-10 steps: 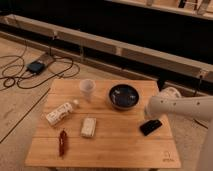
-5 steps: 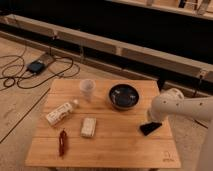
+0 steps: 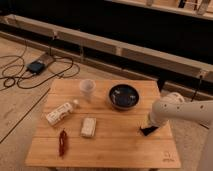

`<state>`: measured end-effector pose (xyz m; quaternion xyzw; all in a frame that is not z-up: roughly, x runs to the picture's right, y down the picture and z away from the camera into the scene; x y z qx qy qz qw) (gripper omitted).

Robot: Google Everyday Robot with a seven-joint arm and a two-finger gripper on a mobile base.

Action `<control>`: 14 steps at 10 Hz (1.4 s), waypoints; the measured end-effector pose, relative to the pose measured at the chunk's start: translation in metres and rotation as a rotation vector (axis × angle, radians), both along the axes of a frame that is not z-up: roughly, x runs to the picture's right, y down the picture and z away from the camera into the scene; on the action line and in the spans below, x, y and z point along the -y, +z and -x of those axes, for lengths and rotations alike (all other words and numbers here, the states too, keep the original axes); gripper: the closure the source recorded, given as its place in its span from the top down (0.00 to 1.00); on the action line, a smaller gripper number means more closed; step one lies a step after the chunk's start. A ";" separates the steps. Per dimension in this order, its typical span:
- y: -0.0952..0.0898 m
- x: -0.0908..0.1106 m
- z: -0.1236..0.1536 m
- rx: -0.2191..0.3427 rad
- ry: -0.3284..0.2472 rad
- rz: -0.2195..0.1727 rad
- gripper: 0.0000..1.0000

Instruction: Place the eraser on the white sponge

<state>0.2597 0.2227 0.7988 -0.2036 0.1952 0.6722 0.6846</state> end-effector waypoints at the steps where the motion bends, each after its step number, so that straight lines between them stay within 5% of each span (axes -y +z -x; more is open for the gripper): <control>1: 0.000 -0.004 0.002 -0.001 0.010 0.005 0.66; 10: 0.003 -0.022 -0.002 -0.010 0.040 0.037 0.66; 14: 0.019 -0.017 -0.001 0.006 0.053 0.017 0.66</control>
